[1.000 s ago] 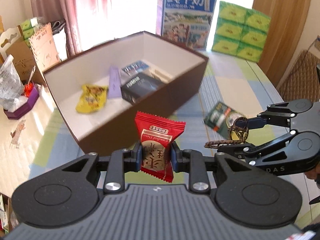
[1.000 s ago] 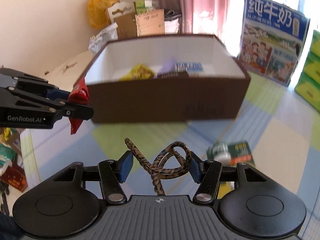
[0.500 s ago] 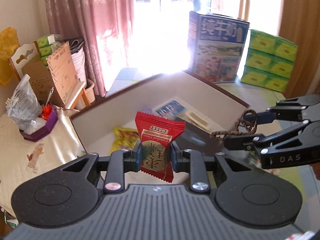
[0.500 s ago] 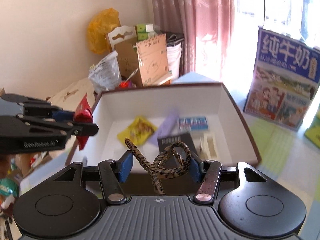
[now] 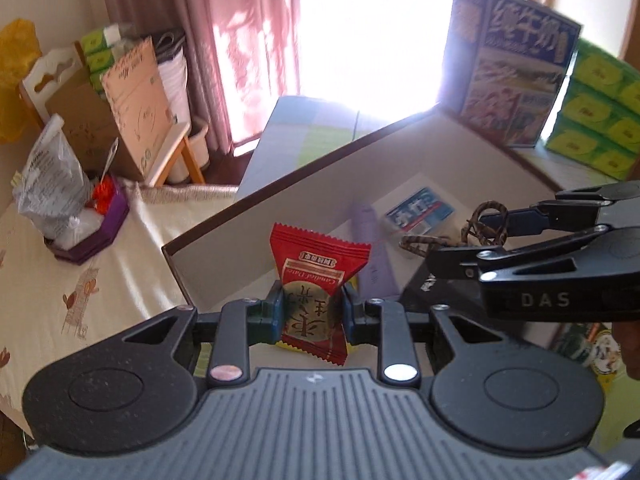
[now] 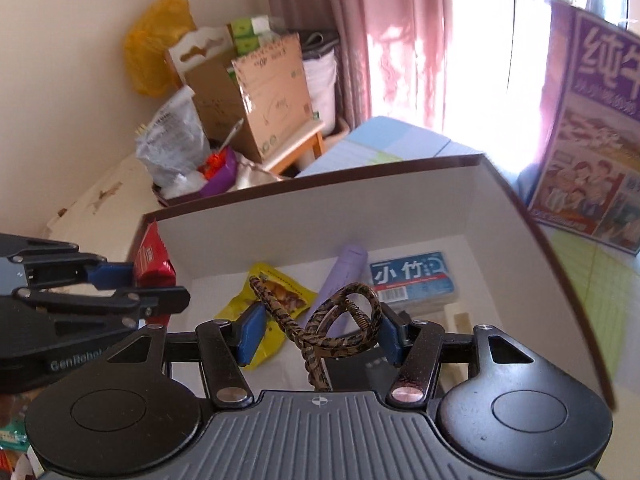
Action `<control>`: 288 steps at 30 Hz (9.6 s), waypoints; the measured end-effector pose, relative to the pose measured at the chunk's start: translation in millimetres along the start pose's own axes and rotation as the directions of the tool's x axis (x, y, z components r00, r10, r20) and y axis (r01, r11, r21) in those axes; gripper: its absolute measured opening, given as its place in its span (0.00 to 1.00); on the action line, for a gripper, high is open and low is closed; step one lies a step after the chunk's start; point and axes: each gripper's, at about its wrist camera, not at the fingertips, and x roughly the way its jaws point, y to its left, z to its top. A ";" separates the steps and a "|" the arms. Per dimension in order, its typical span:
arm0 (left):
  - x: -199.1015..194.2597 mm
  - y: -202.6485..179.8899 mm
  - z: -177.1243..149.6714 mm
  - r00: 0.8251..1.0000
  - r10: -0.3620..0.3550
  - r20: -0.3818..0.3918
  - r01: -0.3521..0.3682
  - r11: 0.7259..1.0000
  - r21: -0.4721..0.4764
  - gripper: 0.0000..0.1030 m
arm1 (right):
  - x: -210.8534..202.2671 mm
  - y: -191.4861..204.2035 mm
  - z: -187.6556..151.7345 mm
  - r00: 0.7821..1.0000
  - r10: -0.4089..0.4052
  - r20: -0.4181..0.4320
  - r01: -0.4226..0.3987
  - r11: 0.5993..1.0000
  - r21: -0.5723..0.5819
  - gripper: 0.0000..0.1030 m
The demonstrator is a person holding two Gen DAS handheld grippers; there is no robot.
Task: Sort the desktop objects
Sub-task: 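Carry the red packet and braided cord over the brown box with both tools, then open the left tool to drop the red packet while the right tool releases the cord, then withdraw both tools from the box toward the lip balm card and toothbrush, then grasp the green lip balm card with the left tool while the right tool grasps the white toothbrush, then lift the lip balm card and toothbrush and carry both over the brown box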
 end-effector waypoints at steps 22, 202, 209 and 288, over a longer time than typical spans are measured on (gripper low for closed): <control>55.5 22.8 10.5 0.996 0.015 -0.083 -0.011 0.999 0.046 0.25 | 63.3 8.0 8.0 0.993 -0.014 -0.119 0.012 1.000 -0.015 0.54; 17.7 -269.4 -97.0 0.960 -0.257 -0.111 0.280 0.889 0.362 0.79 | -177.6 -200.6 -272.3 0.943 -0.308 -0.128 0.327 0.928 0.178 0.98; 37.9 -276.0 -90.1 0.953 -0.272 -0.133 0.302 0.871 0.387 0.77 | -163.4 -215.9 -271.6 0.941 -0.309 -0.140 0.330 0.928 0.172 0.98; -15.7 -192.7 -181.9 0.977 -0.144 -0.157 0.164 0.979 0.122 0.29 | -133.2 -77.9 -304.8 0.983 -0.158 -0.091 0.152 0.986 -0.070 0.17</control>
